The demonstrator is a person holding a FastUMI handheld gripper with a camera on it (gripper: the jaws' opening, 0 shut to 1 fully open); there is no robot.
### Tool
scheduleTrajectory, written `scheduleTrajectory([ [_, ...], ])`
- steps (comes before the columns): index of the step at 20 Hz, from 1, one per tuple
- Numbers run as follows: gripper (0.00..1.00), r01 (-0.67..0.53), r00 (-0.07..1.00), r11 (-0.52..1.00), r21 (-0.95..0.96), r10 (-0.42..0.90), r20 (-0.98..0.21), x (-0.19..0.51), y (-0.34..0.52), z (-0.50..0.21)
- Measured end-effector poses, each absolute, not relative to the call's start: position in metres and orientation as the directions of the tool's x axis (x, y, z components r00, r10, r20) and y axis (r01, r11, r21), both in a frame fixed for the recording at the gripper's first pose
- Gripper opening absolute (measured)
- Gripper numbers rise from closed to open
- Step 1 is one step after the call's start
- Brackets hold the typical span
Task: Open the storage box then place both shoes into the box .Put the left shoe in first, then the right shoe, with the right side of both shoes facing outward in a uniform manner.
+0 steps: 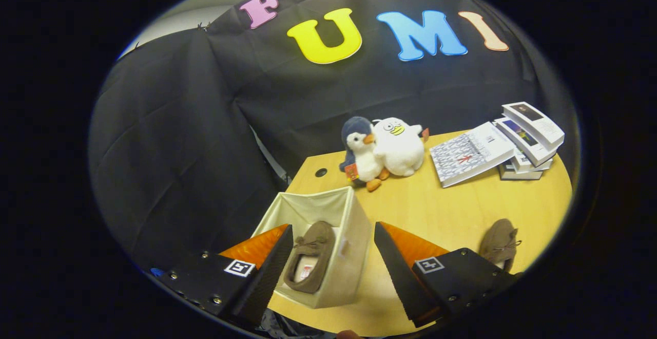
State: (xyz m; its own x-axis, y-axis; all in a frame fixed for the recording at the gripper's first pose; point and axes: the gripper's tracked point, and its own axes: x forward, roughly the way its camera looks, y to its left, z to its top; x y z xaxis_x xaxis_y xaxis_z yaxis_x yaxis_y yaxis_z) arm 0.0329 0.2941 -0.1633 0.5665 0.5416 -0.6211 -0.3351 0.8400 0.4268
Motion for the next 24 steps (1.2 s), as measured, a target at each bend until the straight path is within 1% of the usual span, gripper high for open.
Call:
scheduleTrajectory([
  [6, 0.98, -0.279, 0.62, 0.893, 0.354, 0.449, -0.644, 0.041, 0.204, -0.167],
  [12, 0.98, -0.213, 0.631, 0.94, 0.267, 0.341, -0.697, 0.041, 0.126, -0.199],
  [20, 0.98, -0.176, 0.567, 0.975, 0.137, 0.214, -0.795, 0.019, 0.055, -0.273],
  [24, 0.98, -0.184, 0.509, 0.98, 0.078, 0.163, -0.845, 0.006, 0.031, -0.311],
])
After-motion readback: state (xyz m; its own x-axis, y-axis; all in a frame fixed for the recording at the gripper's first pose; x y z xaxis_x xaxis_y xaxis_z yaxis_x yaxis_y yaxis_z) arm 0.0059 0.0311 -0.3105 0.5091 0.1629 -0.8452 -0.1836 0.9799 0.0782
